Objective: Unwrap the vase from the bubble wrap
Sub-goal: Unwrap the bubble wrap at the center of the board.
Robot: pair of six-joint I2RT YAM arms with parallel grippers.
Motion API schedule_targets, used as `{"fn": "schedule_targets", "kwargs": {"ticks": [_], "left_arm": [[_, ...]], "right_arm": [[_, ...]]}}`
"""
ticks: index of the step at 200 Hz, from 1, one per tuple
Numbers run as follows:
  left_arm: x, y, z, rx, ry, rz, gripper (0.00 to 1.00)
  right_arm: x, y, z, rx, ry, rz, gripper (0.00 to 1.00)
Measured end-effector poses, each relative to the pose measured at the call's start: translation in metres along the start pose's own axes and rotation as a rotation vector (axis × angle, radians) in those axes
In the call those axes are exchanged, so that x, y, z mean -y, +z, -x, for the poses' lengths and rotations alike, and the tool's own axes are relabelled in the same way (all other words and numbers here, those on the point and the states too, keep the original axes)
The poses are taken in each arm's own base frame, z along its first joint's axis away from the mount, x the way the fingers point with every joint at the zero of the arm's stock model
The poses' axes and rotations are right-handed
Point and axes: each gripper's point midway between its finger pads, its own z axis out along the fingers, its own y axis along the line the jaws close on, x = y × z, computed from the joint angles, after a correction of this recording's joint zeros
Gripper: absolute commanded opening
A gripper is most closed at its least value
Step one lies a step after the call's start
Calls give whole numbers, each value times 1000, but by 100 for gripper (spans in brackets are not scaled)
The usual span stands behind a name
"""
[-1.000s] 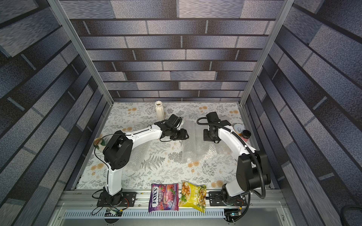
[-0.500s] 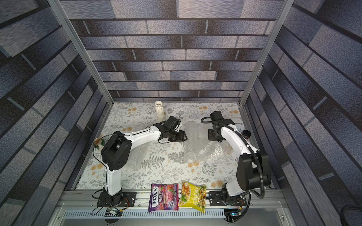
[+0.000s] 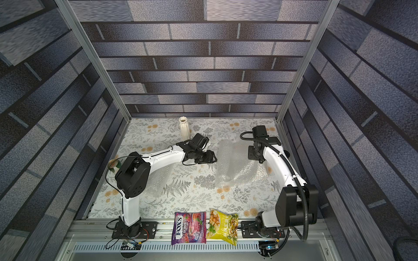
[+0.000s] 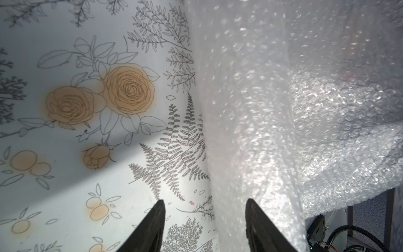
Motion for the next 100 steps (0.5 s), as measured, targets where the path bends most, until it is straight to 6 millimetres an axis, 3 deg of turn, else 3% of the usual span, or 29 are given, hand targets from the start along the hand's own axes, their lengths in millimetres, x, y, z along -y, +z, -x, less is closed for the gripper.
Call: {"fn": "schedule_targets", "kwargs": {"ticks": [27,100], "left_arm": [[11,-12,6,27,14,-22,61],[10,-9,4,28,18,-26,60]], "right_arm": [[3,-10,9,32,-1,-9,0],[26,-17,14,36,1,-78,0]]}}
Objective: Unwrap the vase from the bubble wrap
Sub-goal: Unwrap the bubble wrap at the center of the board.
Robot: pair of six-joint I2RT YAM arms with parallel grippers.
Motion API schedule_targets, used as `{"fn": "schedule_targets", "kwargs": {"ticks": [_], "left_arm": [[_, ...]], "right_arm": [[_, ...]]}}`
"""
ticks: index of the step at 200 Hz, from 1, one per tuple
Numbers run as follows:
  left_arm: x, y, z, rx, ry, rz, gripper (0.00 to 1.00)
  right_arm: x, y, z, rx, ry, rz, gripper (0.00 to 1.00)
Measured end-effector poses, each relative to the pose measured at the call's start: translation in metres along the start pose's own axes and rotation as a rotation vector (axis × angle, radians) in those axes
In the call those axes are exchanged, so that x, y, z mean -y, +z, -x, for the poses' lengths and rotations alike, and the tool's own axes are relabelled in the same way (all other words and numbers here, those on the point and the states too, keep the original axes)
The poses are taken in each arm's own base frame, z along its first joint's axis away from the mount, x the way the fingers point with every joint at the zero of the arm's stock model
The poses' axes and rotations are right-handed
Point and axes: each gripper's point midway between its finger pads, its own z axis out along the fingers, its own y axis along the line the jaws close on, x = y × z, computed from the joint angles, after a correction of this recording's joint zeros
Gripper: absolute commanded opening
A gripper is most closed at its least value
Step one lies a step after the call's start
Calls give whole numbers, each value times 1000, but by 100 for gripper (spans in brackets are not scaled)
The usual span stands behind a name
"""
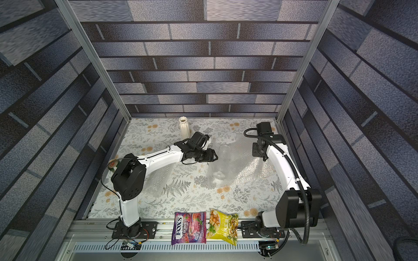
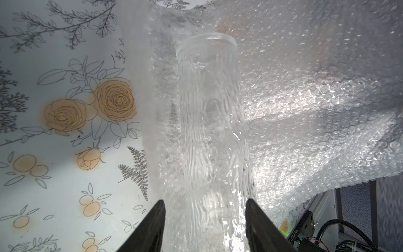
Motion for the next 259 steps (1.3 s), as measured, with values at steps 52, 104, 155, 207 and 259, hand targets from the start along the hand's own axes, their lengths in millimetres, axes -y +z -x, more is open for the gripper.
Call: {"fn": "schedule_targets", "kwargs": {"ticks": [52,104,155,207,259], "left_arm": [[-13,12,-14,-41,-19,19,60],[-7,19,-13,-46,-13,-26,59],[-1,23,-15,-52,-17,-45,60],[15,27,-26,-83,-13,-78,60],[29,37,-28,-92,-13,-118,67]], "right_arm": [[17,6,3,-16,29,-42,0],[21,8,3,-22,40,-48,0],[24,6,6,-10,49,-54,45],[27,-32,18,119,85,-19,61],[-22,-56,28,153,153,296,62]]}}
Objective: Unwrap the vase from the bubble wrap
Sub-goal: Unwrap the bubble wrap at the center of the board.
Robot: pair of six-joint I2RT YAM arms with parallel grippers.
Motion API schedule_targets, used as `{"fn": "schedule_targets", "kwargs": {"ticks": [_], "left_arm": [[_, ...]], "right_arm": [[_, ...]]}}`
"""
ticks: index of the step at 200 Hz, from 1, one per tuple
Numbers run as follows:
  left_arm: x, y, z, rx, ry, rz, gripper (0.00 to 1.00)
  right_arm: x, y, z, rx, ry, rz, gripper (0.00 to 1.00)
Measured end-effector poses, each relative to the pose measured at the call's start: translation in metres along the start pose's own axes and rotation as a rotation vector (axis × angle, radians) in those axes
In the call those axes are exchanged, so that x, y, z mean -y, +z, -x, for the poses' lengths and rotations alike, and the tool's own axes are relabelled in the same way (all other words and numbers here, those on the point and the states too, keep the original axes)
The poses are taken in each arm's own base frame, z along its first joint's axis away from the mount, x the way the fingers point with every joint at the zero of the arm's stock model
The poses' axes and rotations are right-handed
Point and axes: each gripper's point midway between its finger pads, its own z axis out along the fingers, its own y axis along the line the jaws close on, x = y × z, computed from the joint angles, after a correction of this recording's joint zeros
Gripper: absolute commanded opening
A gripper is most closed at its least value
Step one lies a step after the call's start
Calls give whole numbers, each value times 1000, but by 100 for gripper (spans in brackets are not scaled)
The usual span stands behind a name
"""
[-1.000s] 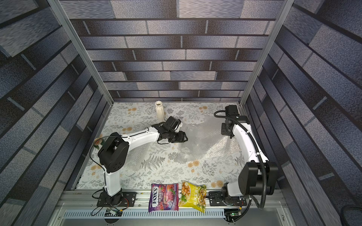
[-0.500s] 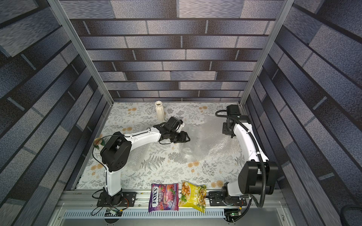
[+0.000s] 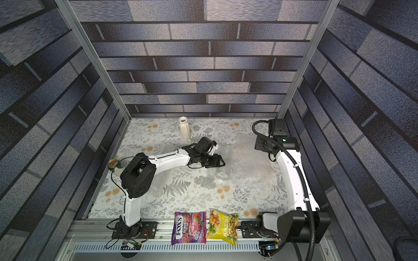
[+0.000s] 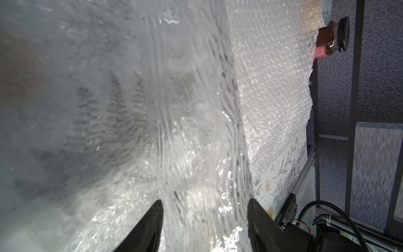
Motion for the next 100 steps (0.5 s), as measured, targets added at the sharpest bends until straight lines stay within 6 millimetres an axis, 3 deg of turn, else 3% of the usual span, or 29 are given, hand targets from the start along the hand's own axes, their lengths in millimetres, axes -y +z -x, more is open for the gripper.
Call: {"fn": "schedule_targets", "kwargs": {"ticks": [20,41,67,100], "left_arm": [[-2,-3,3,23,12,17,70],[-3,-21,5,70,44,60,73],[11,-65,19,186,110,86,76],[24,-126,41,337,164,112,80]], "right_arm": [[-20,20,-13,-63,27,94,62],[-42,39,-35,-146,25,159,65],[-73,58,-57,-221,1,215,67],[-97,87,-71,-280,0,233,70]]}}
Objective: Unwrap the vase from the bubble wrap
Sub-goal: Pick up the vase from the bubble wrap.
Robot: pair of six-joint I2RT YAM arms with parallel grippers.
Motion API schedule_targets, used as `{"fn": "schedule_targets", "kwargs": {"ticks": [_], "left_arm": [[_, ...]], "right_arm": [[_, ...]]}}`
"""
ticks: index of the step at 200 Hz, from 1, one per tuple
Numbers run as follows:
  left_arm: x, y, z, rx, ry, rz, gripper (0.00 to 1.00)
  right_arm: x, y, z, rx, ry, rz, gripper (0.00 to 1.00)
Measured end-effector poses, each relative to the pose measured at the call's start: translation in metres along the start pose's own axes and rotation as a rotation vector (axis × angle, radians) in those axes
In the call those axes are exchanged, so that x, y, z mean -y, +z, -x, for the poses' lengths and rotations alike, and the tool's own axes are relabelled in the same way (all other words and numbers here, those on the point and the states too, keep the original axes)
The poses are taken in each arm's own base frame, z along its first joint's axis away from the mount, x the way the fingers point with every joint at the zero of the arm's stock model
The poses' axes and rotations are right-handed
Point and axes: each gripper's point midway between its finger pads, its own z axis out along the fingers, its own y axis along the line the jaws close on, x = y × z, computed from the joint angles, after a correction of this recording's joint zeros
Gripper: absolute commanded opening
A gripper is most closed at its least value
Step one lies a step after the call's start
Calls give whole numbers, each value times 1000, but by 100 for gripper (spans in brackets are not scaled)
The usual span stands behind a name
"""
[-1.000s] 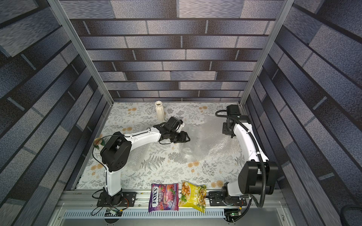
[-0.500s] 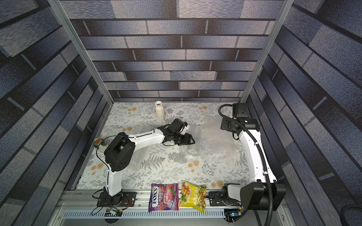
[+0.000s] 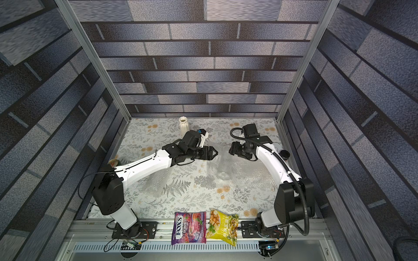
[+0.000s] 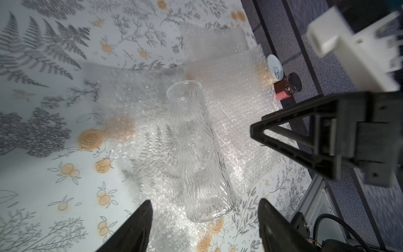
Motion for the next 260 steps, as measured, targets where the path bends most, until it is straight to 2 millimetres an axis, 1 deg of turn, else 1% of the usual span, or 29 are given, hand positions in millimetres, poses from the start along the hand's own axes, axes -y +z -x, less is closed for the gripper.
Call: {"fn": "schedule_targets", "kwargs": {"ticks": [13,28,42,56,76,93,145,180,235,260], "left_arm": [[-9,-15,7,36,6,34,79],[-23,-25,6,47,1,74,78],[-39,-29,-1,42,-12,115,78],[-55,-32,-12,25,-27,155,78],[-68,-35,-26,2,-38,187,78],[-76,-38,-31,-2,-46,203,78],[-85,-46,-34,12,-59,215,78],[-90,-45,-36,13,-65,220,78],[-91,-43,-40,1,-71,208,78],[-89,-43,-38,11,-71,197,78]], "right_arm": [[0,15,-1,-23,6,-12,71],[1,32,-4,-56,11,-39,72],[4,47,-2,-76,13,-76,73],[7,58,1,-83,19,-106,74],[9,71,7,-84,31,-129,75],[7,79,12,-83,34,-137,76],[6,95,30,-64,34,-175,76],[8,107,37,-69,33,-205,76],[11,124,42,-88,34,-240,74],[15,130,38,-107,36,-253,73]]}}
